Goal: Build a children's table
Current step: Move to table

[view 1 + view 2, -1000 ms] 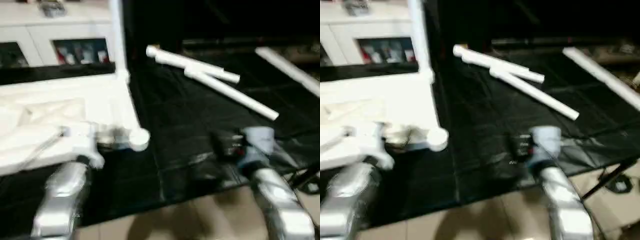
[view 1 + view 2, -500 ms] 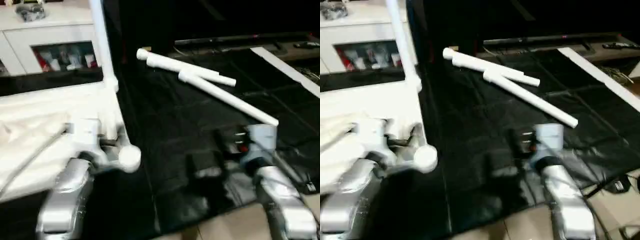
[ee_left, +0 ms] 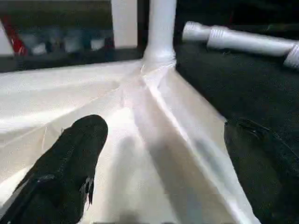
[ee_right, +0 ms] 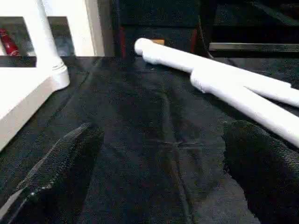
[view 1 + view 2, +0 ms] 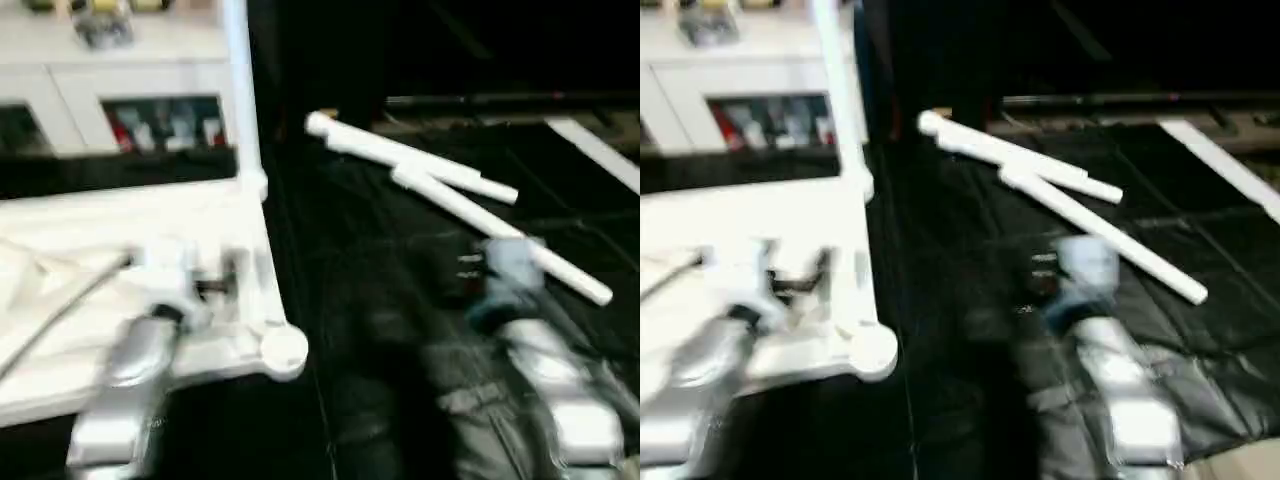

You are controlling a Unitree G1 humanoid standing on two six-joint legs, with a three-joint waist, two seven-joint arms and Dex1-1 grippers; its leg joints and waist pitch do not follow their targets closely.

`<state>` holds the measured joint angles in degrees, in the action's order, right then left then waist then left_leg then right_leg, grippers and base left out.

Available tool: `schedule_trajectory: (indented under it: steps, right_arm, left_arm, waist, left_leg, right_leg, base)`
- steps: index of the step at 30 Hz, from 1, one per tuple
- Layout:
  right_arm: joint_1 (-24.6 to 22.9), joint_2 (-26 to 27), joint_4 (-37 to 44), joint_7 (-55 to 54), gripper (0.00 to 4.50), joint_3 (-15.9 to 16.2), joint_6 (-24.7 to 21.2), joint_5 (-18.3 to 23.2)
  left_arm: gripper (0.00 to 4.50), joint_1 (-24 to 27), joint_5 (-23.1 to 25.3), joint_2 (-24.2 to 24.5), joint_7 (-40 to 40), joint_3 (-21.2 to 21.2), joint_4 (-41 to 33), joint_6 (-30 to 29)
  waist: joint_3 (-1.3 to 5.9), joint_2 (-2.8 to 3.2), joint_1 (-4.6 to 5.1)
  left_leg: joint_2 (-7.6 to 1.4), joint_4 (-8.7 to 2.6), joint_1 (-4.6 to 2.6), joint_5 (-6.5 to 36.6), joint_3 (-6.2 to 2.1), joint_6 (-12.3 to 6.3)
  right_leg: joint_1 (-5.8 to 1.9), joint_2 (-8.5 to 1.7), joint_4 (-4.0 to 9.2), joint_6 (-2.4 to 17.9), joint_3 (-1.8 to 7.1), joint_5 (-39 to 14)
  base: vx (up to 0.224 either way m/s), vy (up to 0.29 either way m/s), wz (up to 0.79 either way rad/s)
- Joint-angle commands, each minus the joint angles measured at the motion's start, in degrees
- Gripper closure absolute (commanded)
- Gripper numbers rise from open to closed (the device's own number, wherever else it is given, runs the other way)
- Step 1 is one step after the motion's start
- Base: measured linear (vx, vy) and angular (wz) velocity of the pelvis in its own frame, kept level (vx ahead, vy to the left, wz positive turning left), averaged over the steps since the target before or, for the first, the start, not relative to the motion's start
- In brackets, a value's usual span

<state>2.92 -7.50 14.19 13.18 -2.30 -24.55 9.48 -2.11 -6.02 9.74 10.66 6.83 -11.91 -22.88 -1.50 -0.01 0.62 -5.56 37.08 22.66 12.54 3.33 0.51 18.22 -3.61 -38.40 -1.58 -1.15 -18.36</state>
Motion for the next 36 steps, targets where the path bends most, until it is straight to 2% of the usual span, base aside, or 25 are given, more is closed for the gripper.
schedule_trajectory:
  steps: [1, 3, 5, 7, 10, 12, 14, 15, 16, 17, 18, 19, 20, 21, 22, 24, 25, 26, 28, 29, 30, 32, 34, 35, 36]
  right_arm:
    - [-0.01, -1.32, -0.4, 0.58, 0.0, -1.18, -1.16, 0.43]
    - [0.18, -1.58, -0.61, 0.76, 0.0, -0.59, -0.97, -0.34]
    - [0.26, -1.54, -0.69, 0.73, 0.0, -0.53, -0.94, -0.47]
    - [0.55, -1.36, -1.01, 0.43, 0.0, -0.54, -1.04, -0.69]
    - [0.41, -2.05, -1.26, -0.09, 0.0, -0.33, -0.75, -0.92]
    - [0.5, -2.19, -1.34, -0.12, 0.0, -0.51, -0.78, -0.72]
    - [0.64, -2.28, -1.54, -0.01, 0.0, -0.63, -0.64, -0.79]
    - [0.71, -2.26, -1.58, 0.0, 0.0, -0.67, -0.66, -0.84]
    - [0.72, -2.22, -1.53, 0.02, 0.0, -0.7, -0.69, -0.93]
    - [0.72, -2.22, -1.52, 0.02, 0.0, -0.7, -0.69, -0.93]
    - [0.62, -2.2, -1.43, 0.04, 0.0, -0.71, -0.71, -0.99]
    - [0.55, -2.25, -1.36, -0.06, 0.0, -0.61, -0.73, -0.95]
    - [0.51, -2.29, -1.33, -0.14, 0.0, -0.53, -0.74, -0.9]
    - [0.43, -2.31, -1.24, -0.28, 0.0, -0.43, -0.84, -0.87]
    - [0.37, -2.32, -1.22, -0.39, 0.0, -0.36, -0.91, -0.87]
    - [0.37, -2.38, -1.23, -0.48, 0.0, -0.31, -0.92, -0.85]
    - [0.39, -2.39, -1.26, -0.5, 0.0, -0.28, -0.91, -0.85]
    - [0.41, -2.42, -1.32, -0.55, 0.0, -0.25, -0.91, -0.85]
    - [0.48, -2.53, -1.47, -0.55, 0.0, -0.18, -0.81, -0.82]
    - [0.54, -2.53, -1.52, -0.6, 0.0, -0.19, -0.83, -0.8]
    - [0.6, -2.53, -1.55, -0.6, 0.0, -0.17, -0.83, -0.81]
    - [0.69, -2.55, -1.59, -0.57, 0.0, -0.09, -0.83, -0.85]
    - [0.76, -2.56, -1.6, -0.59, 0.0, 0.03, -0.85, -0.86]
    - [0.76, -2.6, -1.58, -0.58, 0.0, 0.1, -0.83, -0.9]
    - [0.72, -2.69, -1.54, -0.44, 0.0, 0.26, -1.06, -0.78]
  left_arm:
    - [0.04, 0.0, 0.18, -0.12, 0.88, -1.87, -0.53, 0.07]
    - [0.04, -0.1, 0.79, 0.22, 0.67, -2.39, -0.53, 0.35]
    - [0.04, -0.22, 0.96, 0.29, 0.6, -2.57, -0.49, 0.35]
    - [0.04, -0.95, 1.31, 0.34, 0.47, -2.86, -0.12, 0.22]
    - [0.04, -1.27, 1.29, 0.53, 0.54, -2.97, 0.08, 0.11]
    - [0.04, -1.38, 1.26, 0.67, 0.56, -3.1, 0.19, 0.12]
    - [0.04, -1.54, 1.14, 0.92, 0.46, -3.39, 0.36, 0.19]
    - [0.04, -1.58, 1.1, 1.01, 0.42, -3.46, 0.4, 0.21]
    - [0.04, -1.56, 1.15, 1.01, 0.43, -3.47, 0.34, 0.19]
    - [0.04, -1.55, 1.15, 1.01, 0.44, -3.47, 0.33, 0.18]
    - [0.04, -1.4, 1.25, 0.97, 0.51, -3.51, 0.16, 0.17]
    - [0.04, -1.32, 1.27, 0.98, 0.58, -3.5, 0.07, 0.16]
    - [0.04, -1.27, 1.28, 1.0, 0.62, -3.49, 0.02, 0.16]
    - [0.04, -1.32, 1.28, 1.03, 0.67, -3.44, 0.01, 0.07]
    - [0.04, -1.38, 1.29, 1.05, 0.71, -3.43, 0.02, 0.03]
    - [0.04, -1.44, 1.29, 1.1, 0.74, -3.45, 0.02, -0.02]
    - [0.04, -1.46, 1.29, 1.12, 0.75, -3.47, 0.02, -0.01]
    - [0.04, -1.48, 1.29, 1.16, 0.77, -3.48, 0.03, -0.01]
    - [0.04, -1.53, 1.25, 1.24, 0.68, -3.58, 0.05, -0.01]
    - [0.04, -1.6, 1.25, 1.27, 0.63, -3.62, 0.07, -0.02]
    - [0.04, -1.68, 1.28, 1.29, 0.6, -3.66, 0.09, -0.02]
    - [0.04, -1.79, 1.32, 1.36, 0.61, -3.79, 0.11, -0.01]
    - [0.04, -1.88, 1.39, 1.42, 0.69, -3.86, 0.16, 0.0]
    - [0.04, -1.91, 1.39, 1.43, 0.7, -3.86, 0.18, 0.02]
    - [0.04, -1.98, 1.38, 1.47, 0.72, -3.86, 0.26, 0.04]
  waist:
    - [2.97, -0.45, -0.24]
    - [2.58, -1.53, -1.54]
    - [2.48, -0.17, -1.25]
    - [1.4, 2.07, 0.09]
    - [0.61, 3.01, 0.79]
    - [0.41, 2.58, 0.46]
    - [0.75, 1.36, -0.35]
    - [0.91, -0.06, -0.98]
    - [0.58, -1.22, -1.62]
    - [-0.1, -0.55, -1.49]
    - [-1.34, -0.58, -1.48]
    - [0.03, 0.58, -2.03]
    - [1.1, 1.99, -1.83]
    - [2.68, 4.36, -0.13]
    - [3.77, 3.62, 1.88]
    - [3.18, 2.93, 0.82]
    - [2.56, 2.27, -0.02]
    - [2.73, 1.43, 0.09]
    - [2.03, -0.68, -0.46]
    - [2.54, -2.51, -1.84]
    - [2.1, -2.54, -2.24]
    - [1.53, -0.94, -1.47]
    - [1.18, 1.36, 0.47]
    - [3.31, 3.47, 1.06]
    - [2.95, 2.69, 1.39]
  left_leg:
    - [-4.24, -2.01, -2.69, -39.81, -1.85, -14.7]
    - [-2.44, -3.69, 1.18, -14.19, -0.63, -10.96]
    - [-2.09, -4.64, 1.21, -4.9, -1.75, -11.0]
    - [-2.47, -7.85, 0.0, 9.84, -5.78, -9.31]
    - [-2.51, -11.79, -1.78, 30.12, -12.46, 1.31]
    - [-1.0, -13.32, -0.79, 37.99, -13.94, 6.68]
    - [1.94, -11.27, 0.6, 35.8, -12.74, 6.98]
    - [3.38, -4.61, 0.56, 31.22, -9.2, 6.81]
    - [1.34, 8.02, 0.87, 13.4, -2.25, 0.88]
    - [-0.99, 9.72, 2.73, 8.11, -0.67, -1.14]
    - [-3.19, 9.43, 1.87, 5.78, 0.91, -1.2]
    - [-5.24, 3.62, 1.48, 8.59, 0.8, -2.73]
    - [-6.5, 0.07, -0.2, 9.01, -0.38, -3.03]
    - [-14.91, -4.78, -6.88, 3.54, -6.35, -4.7]
    - [-17.04, -5.47, -7.18, -14.13, -8.54, -11.3]
    - [-15.45, -4.49, -5.4, -31.14, -6.53, -20.24]
    - [-12.57, -5.63, -2.72, -26.71, -3.44, -23.59]
    - [-10.94, -5.55, -2.4, -20.33, -2.41, -24.02]
    - [-2.58, -0.42, 0.27, 0.23, 2.52, -19.25]
    - [-1.06, 6.39, 0.45, 8.72, 4.74, -12.39]
    - [-1.44, 7.0, 1.1, 8.96, 4.68, -7.04]
    - [-2.76, 3.49, 0.32, 7.83, 3.84, -5.18]
    - [-9.36, -4.84, -2.48, 6.94, -0.04, -7.8]
    - [-18.16, -8.47, -5.34, 4.73, -5.19, -12.49]
    - [-18.09, -8.75, -5.43, -0.3, -5.06, -16.83]
  right_leg:
    - [1.04, -4.93, 5.6, 0.88, 2.97, 20.56]
    - [-2.7, -6.53, 5.9, 2.38, 1.23, 22.17]
    - [-3.06, -6.56, 6.7, 4.49, -1.18, 17.59]
    - [-2.63, -2.1, 5.68, 14.16, -4.61, -1.72]
    - [-1.31, 0.4, 2.68, 13.66, -3.42, -8.33]
    - [-1.42, 0.37, 2.19, 14.22, -1.78, -10.47]
    - [-1.5, -2.01, 5.67, 17.42, 0.04, -17.87]
    - [-0.28, -5.95, 10.77, 21.78, 0.69, -27.85]
    - [-0.73, -12.26, 15.2, 26.43, -0.66, -36.04]
    - [-1.97, -13.92, 14.79, 24.8, -0.93, -35.85]
    - [-1.68, -13.43, 14.32, 20.39, -4.96, -33.38]
    - [-4.93, -10.02, 11.42, 17.89, -7.95, -24.25]
    - [-5.51, -6.67, 9.57, 16.09, -9.27, -16.54]
    - [1.63, -1.39, 0.57, 9.83, -6.69, -3.11]
    - [4.3, -1.69, -3.92, 4.45, -4.63, -2.88]
    - [6.58, -2.57, -4.87, 3.91, -1.71, 0.04]
    - [5.5, -1.93, -3.2, 6.17, -1.21, 2.52]
    - [4.71, -2.05, -1.19, 9.09, -0.53, 4.17]
    - [2.25, -4.52, 7.02, 24.89, 0.6, -0.79]
    - [0.25, -7.16, 10.47, 29.39, 2.57, -11.23]
    - [-0.14, -7.13, 10.62, 27.93, 2.91, -12.93]
    - [0.01, -6.2, 10.95, 22.03, 1.06, -11.85]
    - [1.89, -0.48, 9.05, 10.69, -4.0, -11.03]
    - [3.0, -1.43, 1.13, 5.7, -4.33, -6.39]
    - [5.31, -2.02, -2.42, 5.66, -2.6, -2.58]
  base:
    - [-0.098, 0.076, 0.0]
    - [0.0, 0.0, 0.0]
    - [-0.043, -0.023, 0.21]
    - [-0.078, -0.039, 0.49]
    - [-0.068, -0.023, 0.57]
    - [-0.077, -0.072, 0.81]
    - [-0.074, -0.139, 0.78]
    - [-0.08, -0.16, 0.76]
    - [-0.104, -0.148, 0.6]
    - [-0.06, -0.076, 0.32]
    - [-0.06, -0.076, 0.32]
    - [0.048, -0.053, 0.3]
    - [0.037, -0.041, 0.64]
    - [0.037, -0.041, 0.64]
    - [-0.034, -0.044, 0.42]
    - [-0.025, -0.087, 0.04]
    - [-0.029, -0.119, 0.05]
    - [-0.037, -0.181, -0.03]
    - [-0.047, -0.195, -0.03]
    - [-0.078, -0.202, 0.03]
    - [-0.078, -0.202, 0.03]
    - [-0.053, -0.164, 0.06]
    - [-0.057, -0.152, 0.05]
    - [-0.057, -0.168, 0.02]
    - [-0.057, -0.168, 0.02]
